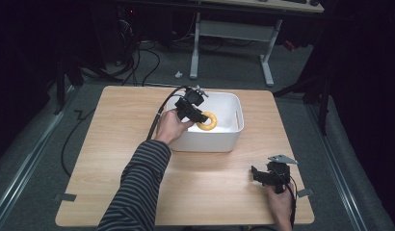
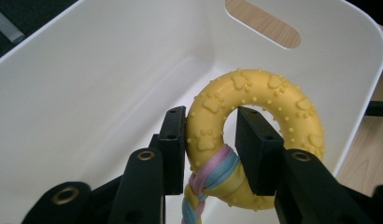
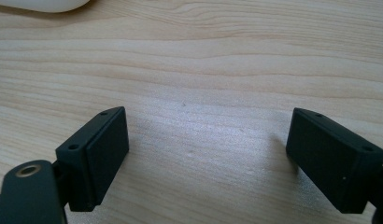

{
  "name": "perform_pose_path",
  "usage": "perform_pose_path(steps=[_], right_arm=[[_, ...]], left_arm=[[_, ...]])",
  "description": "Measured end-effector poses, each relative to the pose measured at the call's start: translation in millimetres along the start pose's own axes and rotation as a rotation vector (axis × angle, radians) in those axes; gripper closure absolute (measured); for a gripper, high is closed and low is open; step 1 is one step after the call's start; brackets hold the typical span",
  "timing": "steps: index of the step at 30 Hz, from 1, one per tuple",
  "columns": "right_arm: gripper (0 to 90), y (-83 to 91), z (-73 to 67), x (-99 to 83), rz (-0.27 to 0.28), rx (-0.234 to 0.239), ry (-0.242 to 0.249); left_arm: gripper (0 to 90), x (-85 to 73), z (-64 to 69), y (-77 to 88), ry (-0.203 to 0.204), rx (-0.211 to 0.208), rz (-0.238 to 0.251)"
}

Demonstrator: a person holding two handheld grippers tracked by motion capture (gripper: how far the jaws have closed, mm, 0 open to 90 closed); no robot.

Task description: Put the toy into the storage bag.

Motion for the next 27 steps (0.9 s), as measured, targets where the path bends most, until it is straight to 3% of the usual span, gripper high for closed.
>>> perform_pose_path(steps=[15, 27], right_arm=[[13.0, 0.0, 0.0, 0.0, 0.0, 0.0, 0.0], [13.0, 0.0, 0.0, 0.0, 0.0, 0.0, 0.0]], left_arm=[[64.2, -4.8, 4.9, -5.6, -0.011, 0.004, -0.036], [63.5, -8.2, 3.1, -10.1, 0.017, 0.003, -0.069]])
Point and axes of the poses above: each handheld gripper's, and its own axes: y roughly backward along the jaws, x roughly out of its top, z roughly to its right, the point moved 8 cm from there along -y, roughly forward along the jaws, and after that the axes turned 2 degrees about -z, right-handed, at the moved point
